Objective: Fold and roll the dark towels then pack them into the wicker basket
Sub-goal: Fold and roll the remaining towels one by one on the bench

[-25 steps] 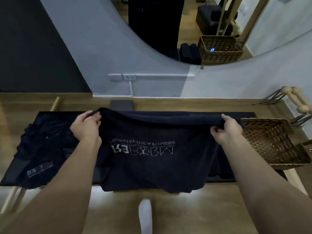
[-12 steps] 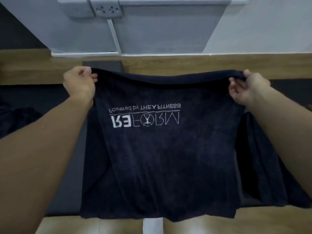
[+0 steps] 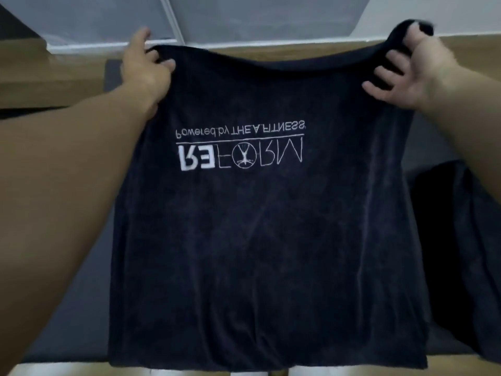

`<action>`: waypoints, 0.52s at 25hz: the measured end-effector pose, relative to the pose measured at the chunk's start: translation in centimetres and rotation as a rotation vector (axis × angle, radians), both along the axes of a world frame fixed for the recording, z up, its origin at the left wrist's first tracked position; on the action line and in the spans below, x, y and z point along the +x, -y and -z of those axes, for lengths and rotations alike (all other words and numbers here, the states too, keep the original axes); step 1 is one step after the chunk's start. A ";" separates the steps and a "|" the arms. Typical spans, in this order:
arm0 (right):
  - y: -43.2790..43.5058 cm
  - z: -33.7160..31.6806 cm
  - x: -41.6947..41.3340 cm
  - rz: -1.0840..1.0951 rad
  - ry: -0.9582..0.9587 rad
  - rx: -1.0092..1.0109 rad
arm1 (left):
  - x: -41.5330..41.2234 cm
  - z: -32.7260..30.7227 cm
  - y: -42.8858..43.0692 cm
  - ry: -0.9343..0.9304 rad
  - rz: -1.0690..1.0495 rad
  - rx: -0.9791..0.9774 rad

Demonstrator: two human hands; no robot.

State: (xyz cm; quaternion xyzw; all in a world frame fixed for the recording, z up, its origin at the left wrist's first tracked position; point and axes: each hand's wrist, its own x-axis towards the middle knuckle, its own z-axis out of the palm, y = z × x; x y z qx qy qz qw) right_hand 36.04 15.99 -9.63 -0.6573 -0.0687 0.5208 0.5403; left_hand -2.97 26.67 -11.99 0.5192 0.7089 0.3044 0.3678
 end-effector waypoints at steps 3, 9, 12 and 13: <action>3.7 3.9 -4.1 -0.335 0.280 -0.207 | 1.5 4.6 5.2 -0.094 0.114 -0.142; 14.8 11.0 -11.9 -0.933 0.923 -0.340 | 1.0 10.6 20.0 -0.432 0.416 -0.203; 21.3 11.0 -12.2 -1.022 0.957 -0.418 | -1.6 10.1 27.1 -0.470 0.324 -0.273; 24.4 10.7 -12.3 -1.031 0.947 -0.464 | -2.7 9.6 30.1 -0.457 0.276 -0.332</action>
